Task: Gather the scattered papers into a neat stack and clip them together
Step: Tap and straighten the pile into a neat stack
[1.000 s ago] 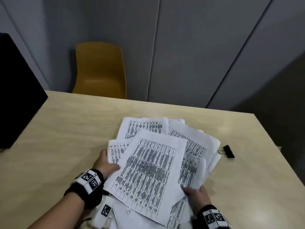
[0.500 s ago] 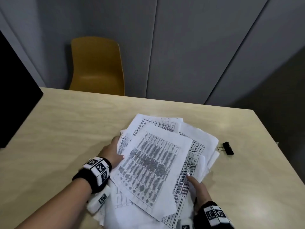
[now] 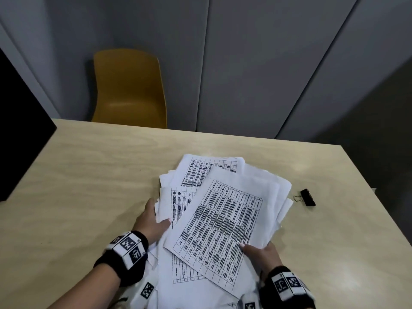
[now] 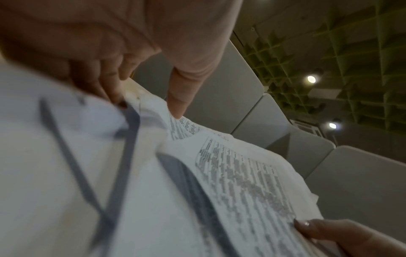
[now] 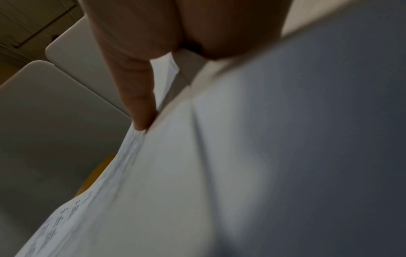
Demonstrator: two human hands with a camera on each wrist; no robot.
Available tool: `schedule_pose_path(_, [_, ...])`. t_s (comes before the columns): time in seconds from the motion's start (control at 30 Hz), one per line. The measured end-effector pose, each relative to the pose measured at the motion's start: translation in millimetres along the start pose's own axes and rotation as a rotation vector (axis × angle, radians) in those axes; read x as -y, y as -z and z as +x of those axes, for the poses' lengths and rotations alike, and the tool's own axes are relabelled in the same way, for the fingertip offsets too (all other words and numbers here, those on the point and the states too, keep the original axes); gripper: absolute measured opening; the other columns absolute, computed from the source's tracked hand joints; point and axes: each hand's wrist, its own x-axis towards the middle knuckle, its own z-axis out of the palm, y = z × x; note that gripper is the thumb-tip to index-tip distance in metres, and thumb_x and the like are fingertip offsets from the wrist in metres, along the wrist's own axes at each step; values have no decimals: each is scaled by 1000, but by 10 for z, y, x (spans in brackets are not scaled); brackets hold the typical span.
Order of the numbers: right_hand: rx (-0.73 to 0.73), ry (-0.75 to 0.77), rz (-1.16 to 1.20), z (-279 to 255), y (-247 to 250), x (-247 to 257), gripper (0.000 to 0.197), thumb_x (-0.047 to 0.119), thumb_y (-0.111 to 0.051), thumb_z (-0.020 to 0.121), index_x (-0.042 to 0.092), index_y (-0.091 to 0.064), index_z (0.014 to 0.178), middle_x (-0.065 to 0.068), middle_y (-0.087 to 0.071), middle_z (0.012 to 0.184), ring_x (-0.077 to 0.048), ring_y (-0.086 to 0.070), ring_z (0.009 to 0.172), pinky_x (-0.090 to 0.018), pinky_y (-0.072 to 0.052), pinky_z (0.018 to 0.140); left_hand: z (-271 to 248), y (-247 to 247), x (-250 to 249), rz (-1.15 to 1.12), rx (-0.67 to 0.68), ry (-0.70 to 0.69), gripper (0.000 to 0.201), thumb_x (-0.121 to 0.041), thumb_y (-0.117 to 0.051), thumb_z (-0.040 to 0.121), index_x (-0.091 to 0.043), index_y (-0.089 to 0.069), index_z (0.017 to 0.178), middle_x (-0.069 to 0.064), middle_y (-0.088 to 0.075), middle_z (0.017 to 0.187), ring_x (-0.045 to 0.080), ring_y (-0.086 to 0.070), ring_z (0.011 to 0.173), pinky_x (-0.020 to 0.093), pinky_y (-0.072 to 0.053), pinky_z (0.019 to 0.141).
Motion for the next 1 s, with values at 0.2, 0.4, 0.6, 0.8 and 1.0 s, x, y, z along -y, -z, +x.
schedule_pose_path(0.2, [63,-39,-77,-24,-48,27,47,1,-73,72,-1,-46,110,-15,-57,85,-27,-55,77,-32,-45,68,-80,-53,99,-307,61,74,49,-12,-74,72,-12,-50,115,10,-66,110,27,-63,100,41,-48,94])
schedule_pose_path(0.4, [201,-91,178,-94,-17,80,60,-6,-77,57,1,-52,111,-16,-71,77,-31,-68,70,-34,-56,58,-166,186,215,-760,167,171,47,-17,-80,65,0,-62,105,20,-73,92,34,-69,79,48,-53,82])
schedule_pose_path(0.6, [150,-93,-136,-80,-145,145,59,10,-76,65,2,-44,113,-13,-60,86,-27,-58,79,-37,-52,73,-237,177,210,-589,243,154,30,-1,-75,69,-4,-65,97,9,-75,79,25,-71,76,34,-54,76])
schedule_pose_path(0.8, [80,-16,-417,-110,-351,188,36,7,-63,80,5,-43,109,-11,-58,86,-23,-59,73,-33,-53,59,-122,121,343,-391,181,94,35,-3,-74,60,-5,-65,93,14,-71,93,33,-64,97,51,-44,98])
schedule_pose_path(1.0, [-7,106,-164,-8,-348,411,44,-4,-69,71,6,-52,111,-8,-63,86,-22,-61,73,-26,-53,56,-150,153,400,-387,146,90,22,-3,-75,64,-5,-66,85,20,-71,94,36,-65,96,51,-46,96])
